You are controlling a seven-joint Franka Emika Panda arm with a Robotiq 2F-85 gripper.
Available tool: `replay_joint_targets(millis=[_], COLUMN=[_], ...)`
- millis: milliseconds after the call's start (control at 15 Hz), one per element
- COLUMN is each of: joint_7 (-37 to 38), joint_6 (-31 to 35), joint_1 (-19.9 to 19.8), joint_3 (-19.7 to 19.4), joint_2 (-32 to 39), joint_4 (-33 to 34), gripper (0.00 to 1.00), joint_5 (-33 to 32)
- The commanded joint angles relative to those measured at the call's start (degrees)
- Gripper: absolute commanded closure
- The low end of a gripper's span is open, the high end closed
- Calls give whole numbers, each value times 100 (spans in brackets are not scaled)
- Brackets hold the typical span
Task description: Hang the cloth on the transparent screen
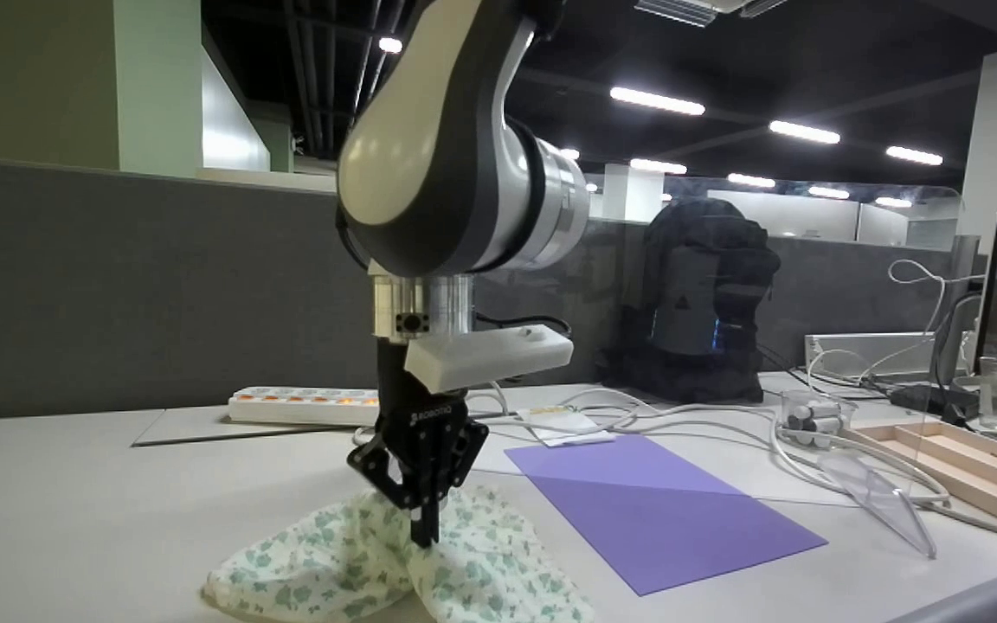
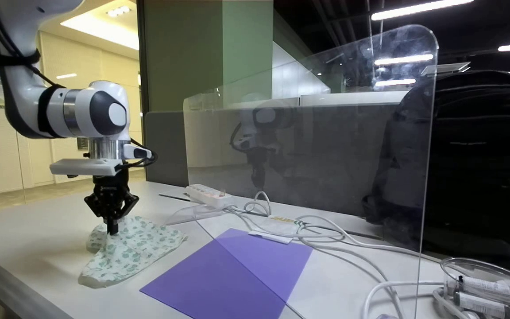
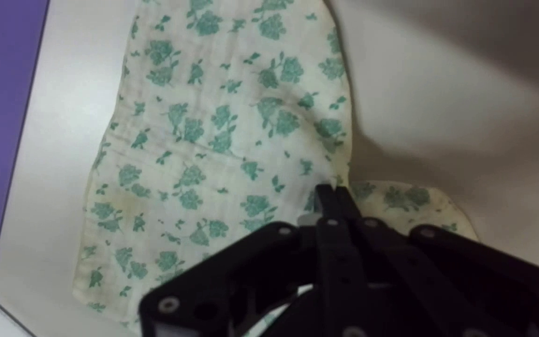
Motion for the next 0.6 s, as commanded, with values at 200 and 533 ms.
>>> replay_joint_targets(millis=[200, 533], joint_7=[101, 1191], joint_6=[-1085, -1553], joint_1=[23, 73], joint_3=[445, 688], joint_2=[-1583, -3105], joint_4=[-329, -374], gripper=[100, 100], joint_5=[395, -848])
